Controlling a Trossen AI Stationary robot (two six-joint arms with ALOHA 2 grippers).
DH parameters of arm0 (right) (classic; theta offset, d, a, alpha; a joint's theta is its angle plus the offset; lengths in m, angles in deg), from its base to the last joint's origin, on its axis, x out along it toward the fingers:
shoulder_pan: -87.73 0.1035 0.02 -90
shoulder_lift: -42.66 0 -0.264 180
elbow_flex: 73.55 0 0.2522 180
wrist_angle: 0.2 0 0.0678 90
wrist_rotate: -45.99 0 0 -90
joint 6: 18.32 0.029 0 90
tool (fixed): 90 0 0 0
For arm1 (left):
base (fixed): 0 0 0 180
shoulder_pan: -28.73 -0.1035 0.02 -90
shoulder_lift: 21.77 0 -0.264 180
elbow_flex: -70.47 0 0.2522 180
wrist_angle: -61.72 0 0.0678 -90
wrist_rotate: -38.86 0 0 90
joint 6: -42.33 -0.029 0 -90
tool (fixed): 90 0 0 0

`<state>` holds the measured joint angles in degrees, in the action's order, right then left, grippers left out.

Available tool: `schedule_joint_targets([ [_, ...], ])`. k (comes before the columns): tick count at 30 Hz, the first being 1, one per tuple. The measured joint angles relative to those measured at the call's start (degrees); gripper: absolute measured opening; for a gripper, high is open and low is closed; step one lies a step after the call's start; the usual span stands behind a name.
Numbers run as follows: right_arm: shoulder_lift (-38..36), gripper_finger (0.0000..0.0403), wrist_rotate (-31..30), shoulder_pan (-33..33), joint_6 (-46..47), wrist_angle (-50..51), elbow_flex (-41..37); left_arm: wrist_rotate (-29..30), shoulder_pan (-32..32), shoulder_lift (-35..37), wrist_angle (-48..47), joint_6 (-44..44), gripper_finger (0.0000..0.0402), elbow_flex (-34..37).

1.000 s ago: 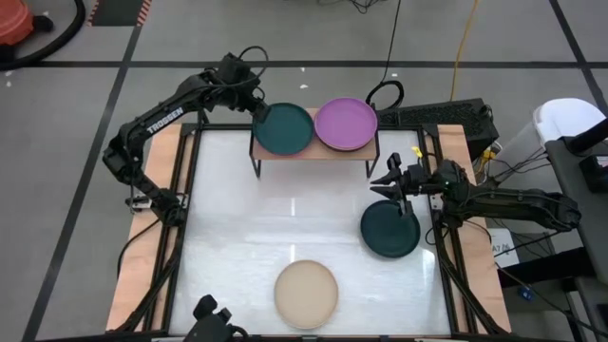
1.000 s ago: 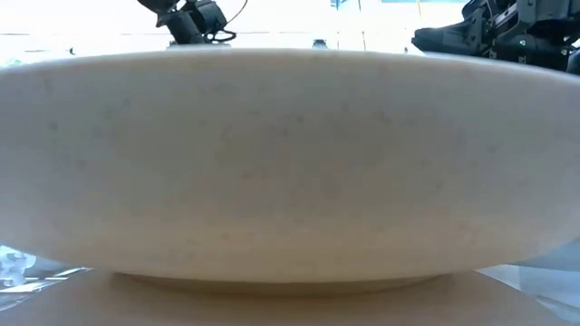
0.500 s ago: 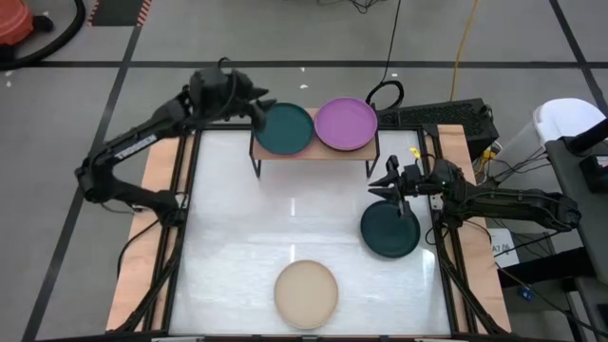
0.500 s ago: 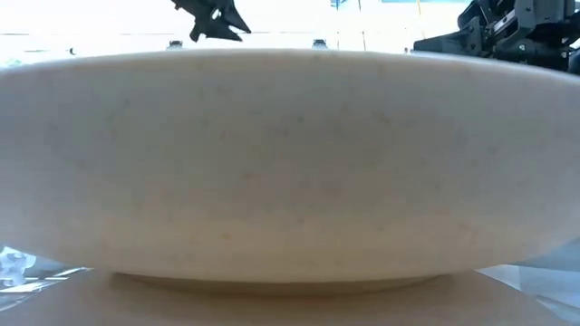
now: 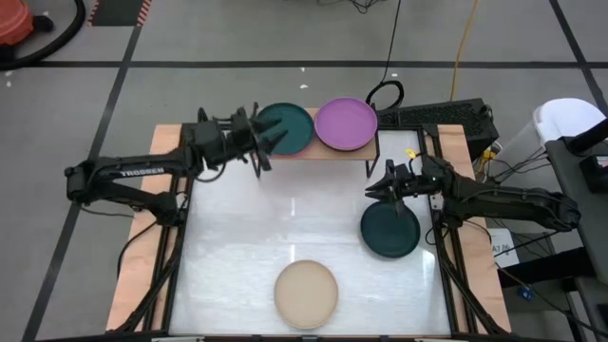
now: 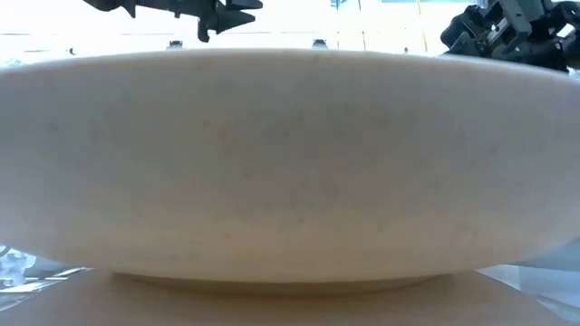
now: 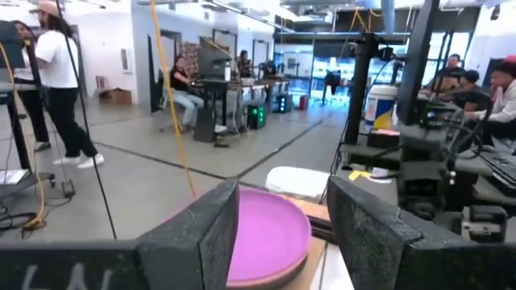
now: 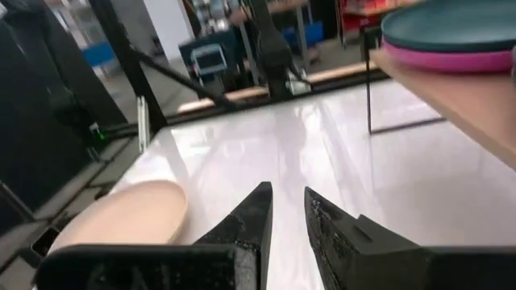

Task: Place and stack plates onto a shelf
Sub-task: Stack the dark green plate on top of the dark green plate on the shelf

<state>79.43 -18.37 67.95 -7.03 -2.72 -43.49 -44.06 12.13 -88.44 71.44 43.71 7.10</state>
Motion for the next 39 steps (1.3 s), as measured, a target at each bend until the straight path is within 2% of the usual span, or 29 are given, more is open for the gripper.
schedule_joint_targets([
  [4, 0.0, 0.0061, -0.6, 0.0, -1.8, 9.3, 4.6, 2.3, 3.4, -1.2, 4.5, 1.0, 0.0193, 4.6],
  [11, 0.4, 0.0061, -11.7, 0.0, -1.9, 25.4, 11.0, 5.2, 7.9, -4.0, 14.8, 1.1, 0.0193, 9.5],
  [13, 1.1, 0.0061, -12.5, 0.0, -1.7, 28.0, 11.9, 6.0, 8.7, -5.6, 15.8, -0.2, 0.0193, 9.5],
  [22, 4.9, 0.0061, -12.4, -0.8, 4.5, 29.0, 12.5, 6.5, 8.2, -10.2, 22.1, -2.8, 0.0193, 9.5],
  [30, 8.9, 0.0061, -12.2, -3.3, 6.3, 29.6, 12.5, 6.5, 7.0, -10.4, 23.3, -4.3, 0.0193, 9.4],
  [39, 10.1, 0.0061, -13.9, -3.9, 6.0, 35.7, 11.7, 6.5, 6.6, -10.4, 23.5, -4.3, 0.0193, 9.4],
])
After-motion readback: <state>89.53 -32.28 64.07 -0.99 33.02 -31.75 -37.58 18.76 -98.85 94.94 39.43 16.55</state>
